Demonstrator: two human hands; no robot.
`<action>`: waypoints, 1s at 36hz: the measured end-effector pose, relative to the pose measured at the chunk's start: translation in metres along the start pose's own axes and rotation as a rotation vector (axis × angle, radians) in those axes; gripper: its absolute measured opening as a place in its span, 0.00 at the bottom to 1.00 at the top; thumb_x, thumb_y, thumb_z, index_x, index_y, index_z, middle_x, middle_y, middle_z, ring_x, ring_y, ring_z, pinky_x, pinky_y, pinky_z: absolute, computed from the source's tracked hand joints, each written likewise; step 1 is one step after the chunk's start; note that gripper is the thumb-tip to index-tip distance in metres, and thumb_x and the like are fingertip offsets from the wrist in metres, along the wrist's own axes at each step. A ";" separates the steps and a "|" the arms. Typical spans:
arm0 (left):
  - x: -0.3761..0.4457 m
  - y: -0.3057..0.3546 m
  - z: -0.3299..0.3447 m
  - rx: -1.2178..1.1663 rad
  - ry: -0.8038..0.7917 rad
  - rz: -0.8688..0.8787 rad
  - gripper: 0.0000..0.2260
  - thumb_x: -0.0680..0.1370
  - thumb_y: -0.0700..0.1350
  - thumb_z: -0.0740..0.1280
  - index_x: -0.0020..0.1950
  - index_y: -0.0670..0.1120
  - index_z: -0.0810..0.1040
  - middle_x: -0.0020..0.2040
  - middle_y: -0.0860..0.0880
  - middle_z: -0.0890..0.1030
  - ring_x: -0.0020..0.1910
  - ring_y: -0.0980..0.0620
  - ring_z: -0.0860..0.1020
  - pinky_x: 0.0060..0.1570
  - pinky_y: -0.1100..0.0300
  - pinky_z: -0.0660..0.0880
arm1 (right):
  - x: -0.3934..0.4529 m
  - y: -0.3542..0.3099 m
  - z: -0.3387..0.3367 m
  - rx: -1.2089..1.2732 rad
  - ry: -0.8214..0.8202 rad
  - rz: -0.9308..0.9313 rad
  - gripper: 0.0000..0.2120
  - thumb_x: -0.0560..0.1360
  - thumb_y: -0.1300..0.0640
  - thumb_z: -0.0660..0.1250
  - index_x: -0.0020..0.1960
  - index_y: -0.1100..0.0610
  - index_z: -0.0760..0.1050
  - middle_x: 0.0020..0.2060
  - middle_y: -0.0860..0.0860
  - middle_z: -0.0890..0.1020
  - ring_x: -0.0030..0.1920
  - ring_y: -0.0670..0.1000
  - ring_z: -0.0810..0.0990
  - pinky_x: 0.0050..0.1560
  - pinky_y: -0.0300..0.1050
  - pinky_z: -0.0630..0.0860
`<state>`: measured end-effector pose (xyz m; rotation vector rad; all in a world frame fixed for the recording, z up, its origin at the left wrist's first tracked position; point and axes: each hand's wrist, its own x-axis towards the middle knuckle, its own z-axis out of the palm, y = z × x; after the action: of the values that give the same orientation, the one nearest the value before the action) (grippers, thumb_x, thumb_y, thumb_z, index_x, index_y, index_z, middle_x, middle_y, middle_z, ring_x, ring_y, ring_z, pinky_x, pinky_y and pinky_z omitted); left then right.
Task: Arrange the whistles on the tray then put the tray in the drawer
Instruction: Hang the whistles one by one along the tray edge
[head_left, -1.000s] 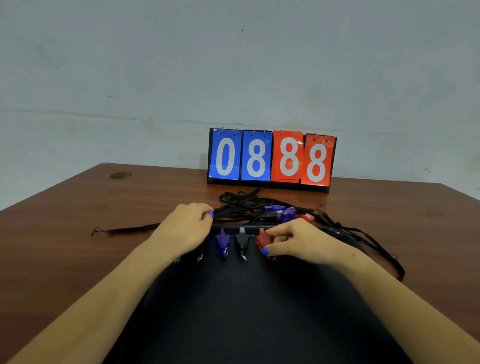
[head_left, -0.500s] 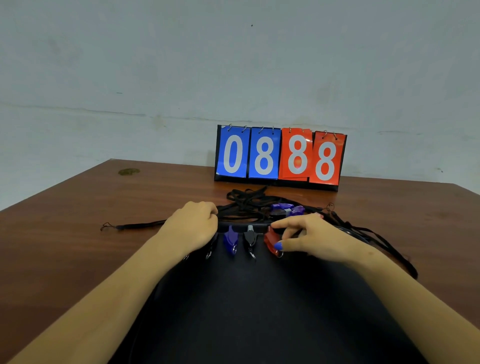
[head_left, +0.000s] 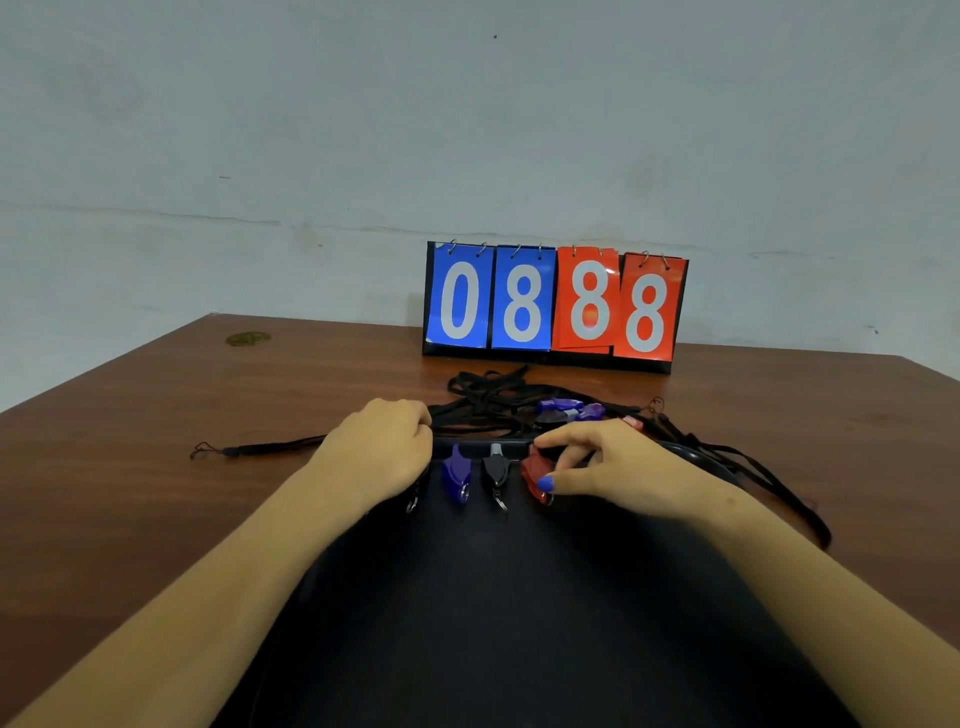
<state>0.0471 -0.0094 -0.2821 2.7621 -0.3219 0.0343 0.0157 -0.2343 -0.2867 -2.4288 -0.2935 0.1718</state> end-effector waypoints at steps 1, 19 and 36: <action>0.000 0.000 0.000 -0.001 0.001 0.001 0.15 0.79 0.44 0.52 0.62 0.48 0.73 0.55 0.47 0.78 0.49 0.48 0.77 0.52 0.53 0.75 | 0.001 0.000 0.000 -0.004 -0.002 0.002 0.21 0.74 0.54 0.67 0.67 0.52 0.69 0.43 0.44 0.81 0.31 0.28 0.75 0.49 0.32 0.70; -0.001 0.002 -0.001 0.012 0.006 0.001 0.15 0.79 0.44 0.52 0.61 0.48 0.74 0.56 0.47 0.78 0.51 0.48 0.77 0.54 0.53 0.75 | -0.002 0.046 -0.043 -0.032 0.613 0.361 0.13 0.77 0.60 0.63 0.61 0.56 0.75 0.59 0.53 0.78 0.54 0.49 0.75 0.58 0.46 0.73; -0.003 0.003 -0.002 0.032 0.005 0.018 0.14 0.79 0.45 0.53 0.61 0.49 0.74 0.56 0.48 0.78 0.51 0.49 0.77 0.54 0.52 0.76 | 0.007 0.048 -0.037 -0.170 0.543 0.478 0.24 0.78 0.38 0.52 0.71 0.45 0.62 0.67 0.51 0.72 0.70 0.55 0.65 0.72 0.59 0.46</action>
<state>0.0433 -0.0110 -0.2795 2.7908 -0.3474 0.0518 0.0376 -0.2905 -0.2897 -2.5577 0.5356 -0.3159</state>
